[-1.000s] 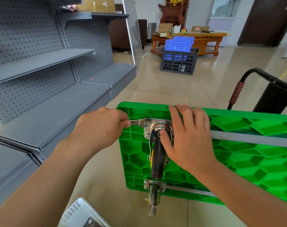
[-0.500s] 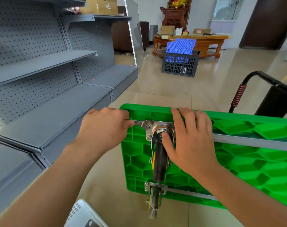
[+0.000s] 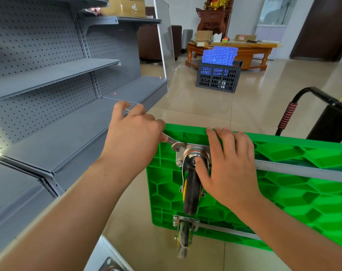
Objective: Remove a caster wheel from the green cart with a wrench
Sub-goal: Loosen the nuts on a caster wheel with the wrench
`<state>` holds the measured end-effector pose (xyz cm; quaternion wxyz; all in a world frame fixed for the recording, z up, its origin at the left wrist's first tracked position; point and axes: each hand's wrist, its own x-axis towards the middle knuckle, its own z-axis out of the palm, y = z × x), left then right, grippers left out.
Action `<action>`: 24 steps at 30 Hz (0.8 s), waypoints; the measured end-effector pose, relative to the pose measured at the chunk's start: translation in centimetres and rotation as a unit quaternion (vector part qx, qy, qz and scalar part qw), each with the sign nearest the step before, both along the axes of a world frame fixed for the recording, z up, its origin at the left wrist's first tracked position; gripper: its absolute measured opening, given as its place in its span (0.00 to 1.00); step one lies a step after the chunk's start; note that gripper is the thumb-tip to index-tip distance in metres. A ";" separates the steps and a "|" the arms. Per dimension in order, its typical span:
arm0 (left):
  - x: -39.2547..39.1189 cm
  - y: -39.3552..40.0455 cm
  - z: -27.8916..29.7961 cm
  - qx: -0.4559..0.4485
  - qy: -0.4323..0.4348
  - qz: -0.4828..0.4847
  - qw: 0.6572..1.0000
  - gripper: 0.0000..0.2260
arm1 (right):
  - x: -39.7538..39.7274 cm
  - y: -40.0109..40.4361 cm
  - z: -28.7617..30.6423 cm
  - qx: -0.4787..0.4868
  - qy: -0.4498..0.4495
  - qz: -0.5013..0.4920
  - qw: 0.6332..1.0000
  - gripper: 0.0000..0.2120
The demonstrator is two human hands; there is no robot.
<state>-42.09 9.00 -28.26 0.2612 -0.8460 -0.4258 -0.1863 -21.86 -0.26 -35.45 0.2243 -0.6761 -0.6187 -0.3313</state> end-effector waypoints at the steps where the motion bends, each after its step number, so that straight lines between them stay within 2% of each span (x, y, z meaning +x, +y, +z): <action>1: 0.0 0.1 -0.1 -0.006 -0.003 0.003 1.000 0.13 | 0.0 0.0 0.0 0.001 0.000 0.001 1.000 0.30; 5: -0.2 0.2 -1.1 -0.042 -0.018 0.030 0.998 0.12 | 0.0 0.1 0.1 0.003 0.000 0.002 1.000 0.30; 9: -0.4 -0.1 -2.5 -0.121 -0.001 0.085 0.989 0.13 | 0.0 0.1 0.1 0.003 0.000 0.000 1.000 0.30; 11: -0.3 -0.4 -3.2 -0.149 -0.011 0.077 0.986 0.12 | 0.0 0.1 0.1 0.005 0.000 0.001 1.000 0.30; 15: 0.3 0.0 -5.5 -0.280 -0.058 0.075 0.955 0.14 | 0.0 0.1 0.0 0.007 0.000 0.001 1.000 0.30; 17: 0.5 0.0 -7.2 -0.373 -0.139 0.042 0.916 0.16 | 0.0 0.1 0.0 0.011 0.001 0.002 1.000 0.30; 20: 1.8 -1.2 -9.1 -0.499 -0.284 -0.039 0.818 0.13 | 0.0 0.1 0.0 0.011 0.004 0.001 1.000 0.30; 24: 1.9 -1.6 -9.0 -0.608 -0.353 -0.067 0.708 0.11 | -0.1 0.1 0.0 0.007 0.003 0.001 1.000 0.30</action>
